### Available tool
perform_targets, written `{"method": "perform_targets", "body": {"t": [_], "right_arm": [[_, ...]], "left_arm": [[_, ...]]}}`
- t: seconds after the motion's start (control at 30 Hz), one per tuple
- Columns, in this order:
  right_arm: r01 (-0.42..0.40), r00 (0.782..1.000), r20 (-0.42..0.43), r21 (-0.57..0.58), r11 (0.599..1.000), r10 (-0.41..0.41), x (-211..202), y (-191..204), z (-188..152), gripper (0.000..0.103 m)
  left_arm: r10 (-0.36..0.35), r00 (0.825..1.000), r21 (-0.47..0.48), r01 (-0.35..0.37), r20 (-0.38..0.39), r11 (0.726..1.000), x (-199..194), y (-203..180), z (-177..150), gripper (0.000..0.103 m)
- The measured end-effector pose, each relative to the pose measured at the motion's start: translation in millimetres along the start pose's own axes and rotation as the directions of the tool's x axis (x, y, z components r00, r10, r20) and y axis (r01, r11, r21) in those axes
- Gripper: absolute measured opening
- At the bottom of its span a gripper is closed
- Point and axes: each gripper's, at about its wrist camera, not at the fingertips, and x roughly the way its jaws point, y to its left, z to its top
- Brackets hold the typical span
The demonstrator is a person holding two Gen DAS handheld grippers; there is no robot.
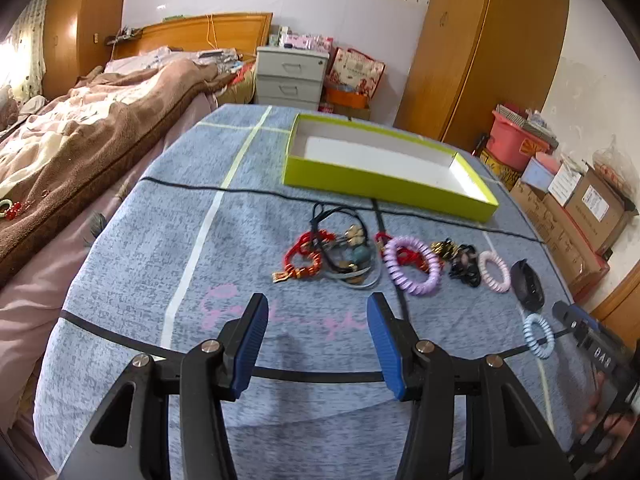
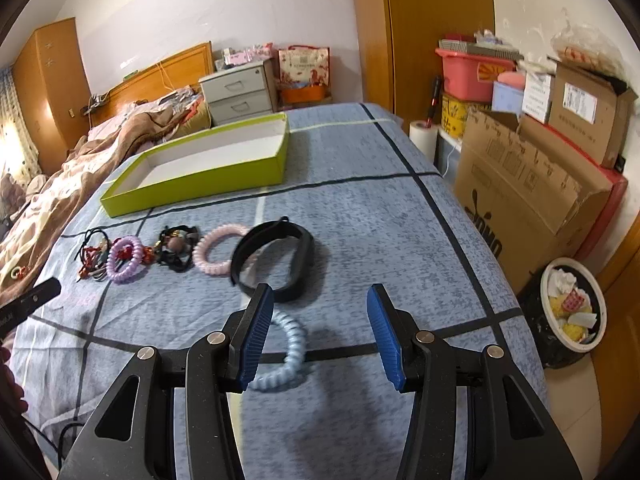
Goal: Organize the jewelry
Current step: 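Lift the black watch band with the right tool while the left tool grasps the red beaded bracelet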
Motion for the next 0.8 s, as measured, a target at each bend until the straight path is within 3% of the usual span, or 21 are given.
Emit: {"method": "perform_targets", "body": {"t": [0.1, 0.2, 0.5, 0.57, 0.6, 0.7, 0.8], "right_arm": [[-0.007, 1.0, -0.019, 0.004, 1.0, 0.007, 6, -7, 9, 0.05], [-0.05, 0.997, -0.051, 0.013, 0.999, 0.051, 16, -7, 17, 0.05], [-0.089, 0.992, -0.092, -0.032, 0.995, 0.086, 35, 7, 26, 0.048], [-0.094, 0.99, -0.11, -0.029, 0.995, 0.091, 39, 7, 27, 0.027], [-0.092, 0.989, -0.118, -0.029, 0.995, 0.088, 42, 7, 28, 0.023], [-0.094, 0.986, -0.136, -0.018, 0.995, 0.091, 47, 5, 28, 0.02], [-0.097, 0.986, -0.137, -0.007, 0.995, 0.095, 47, 2, 29, 0.016]], "left_arm": [[-0.029, 0.999, -0.029, 0.028, -0.027, 0.999, 4, 8, 2, 0.053], [0.0, 1.0, -0.018, -0.001, -0.021, 1.0, 5, 10, 5, 0.053], [-0.022, 0.999, -0.016, 0.021, -0.04, 1.0, 14, 16, 16, 0.053], [-0.011, 0.999, -0.009, 0.011, -0.039, 1.0, 17, 17, 18, 0.053], [-0.009, 0.999, -0.005, 0.009, -0.042, 1.0, 19, 17, 19, 0.053], [-0.052, 0.997, -0.029, 0.051, -0.055, 0.998, 24, 19, 25, 0.053], [-0.048, 0.997, -0.006, 0.048, -0.056, 0.999, 28, 15, 28, 0.053]]}}
